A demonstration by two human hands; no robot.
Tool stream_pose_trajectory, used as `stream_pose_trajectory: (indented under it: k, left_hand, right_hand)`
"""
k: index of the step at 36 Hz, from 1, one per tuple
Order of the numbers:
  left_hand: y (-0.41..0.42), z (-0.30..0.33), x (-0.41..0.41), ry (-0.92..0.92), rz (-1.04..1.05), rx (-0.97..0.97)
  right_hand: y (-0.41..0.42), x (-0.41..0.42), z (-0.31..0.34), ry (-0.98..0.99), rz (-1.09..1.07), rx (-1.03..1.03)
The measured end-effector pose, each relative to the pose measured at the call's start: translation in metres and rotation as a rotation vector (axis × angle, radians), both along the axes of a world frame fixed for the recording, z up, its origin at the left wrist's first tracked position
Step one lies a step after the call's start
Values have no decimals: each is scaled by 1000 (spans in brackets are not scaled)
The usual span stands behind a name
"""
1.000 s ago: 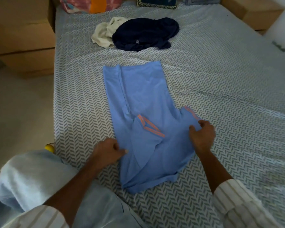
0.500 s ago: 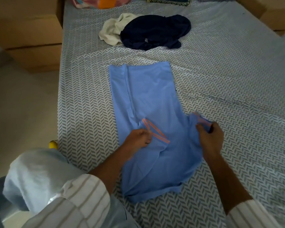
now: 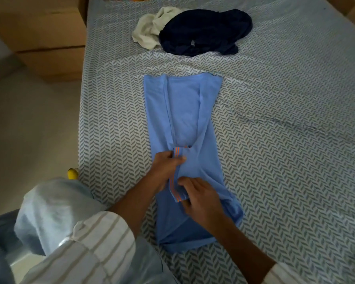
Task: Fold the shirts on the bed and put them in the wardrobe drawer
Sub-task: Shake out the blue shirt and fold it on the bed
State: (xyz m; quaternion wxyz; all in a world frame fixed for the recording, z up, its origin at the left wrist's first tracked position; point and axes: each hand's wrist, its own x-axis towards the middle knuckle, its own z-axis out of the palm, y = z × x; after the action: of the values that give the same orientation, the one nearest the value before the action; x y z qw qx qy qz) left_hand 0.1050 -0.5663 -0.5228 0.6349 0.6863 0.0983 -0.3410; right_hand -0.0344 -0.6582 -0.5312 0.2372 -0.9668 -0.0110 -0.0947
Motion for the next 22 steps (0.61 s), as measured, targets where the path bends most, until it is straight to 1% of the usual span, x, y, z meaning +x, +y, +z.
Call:
stream_pose_trajectory:
  k: [2,5,8,12,17,19,22]
  left_hand:
    - [5,-3,-1,-50,-46,14]
    - [10,-2,-2,-53,-30,3]
    - [14,0,-2,-77,-43,-14]
    - [22,3,1,-126,-17,30]
    - [30,3,5,-146,8,67]
    - [33,0,7,-136,-29,120]
    - [36,-4,10,-239,-172,321]
  right_hand:
    - [-6,-4,-1,41,1,-30]
    - [-15,-13,-4,45,-55,-80]
    - [-20,-20,-3,-12,-91,-22]
    - [-16,-23,4,-61,-39,30]
    - [-12,-22,-1,-76,4,1]
    - [-12,-20,-2,-22,14,-16]
    - [-14,-19,-7,143,34,-63]
